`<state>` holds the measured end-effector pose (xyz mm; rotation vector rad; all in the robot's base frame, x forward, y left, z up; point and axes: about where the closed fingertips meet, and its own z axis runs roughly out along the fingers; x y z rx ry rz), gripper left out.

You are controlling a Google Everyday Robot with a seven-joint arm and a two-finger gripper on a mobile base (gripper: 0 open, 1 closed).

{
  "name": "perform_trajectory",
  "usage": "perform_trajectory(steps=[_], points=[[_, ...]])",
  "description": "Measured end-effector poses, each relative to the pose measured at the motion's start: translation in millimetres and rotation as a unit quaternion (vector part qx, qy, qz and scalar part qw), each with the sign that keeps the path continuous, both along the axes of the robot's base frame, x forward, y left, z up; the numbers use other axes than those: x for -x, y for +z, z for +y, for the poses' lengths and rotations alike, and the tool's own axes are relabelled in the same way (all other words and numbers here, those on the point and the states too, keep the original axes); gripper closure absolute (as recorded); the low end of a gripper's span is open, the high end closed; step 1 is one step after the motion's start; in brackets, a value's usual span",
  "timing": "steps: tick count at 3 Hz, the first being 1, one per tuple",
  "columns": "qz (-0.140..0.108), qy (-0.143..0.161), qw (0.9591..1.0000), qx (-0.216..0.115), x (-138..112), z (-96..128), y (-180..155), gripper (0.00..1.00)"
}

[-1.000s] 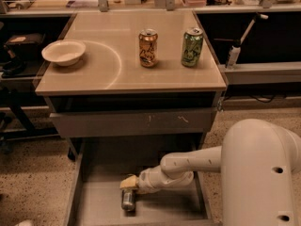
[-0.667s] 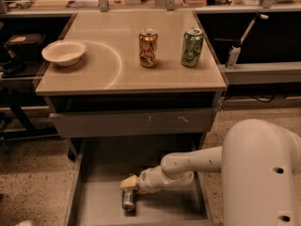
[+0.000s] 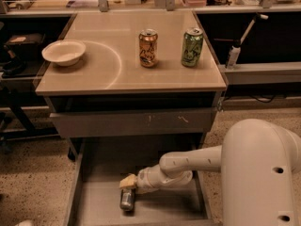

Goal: Place redbull can into middle drawer

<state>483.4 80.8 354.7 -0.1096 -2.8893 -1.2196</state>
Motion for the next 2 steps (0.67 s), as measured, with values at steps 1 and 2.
perform_trajectory(steps=[1, 2], points=[[0.0, 0.0, 1.0, 0.0, 0.1, 0.1, 0.0, 0.0], [0.0, 0.0, 1.0, 0.0, 0.1, 0.1, 0.0, 0.0]])
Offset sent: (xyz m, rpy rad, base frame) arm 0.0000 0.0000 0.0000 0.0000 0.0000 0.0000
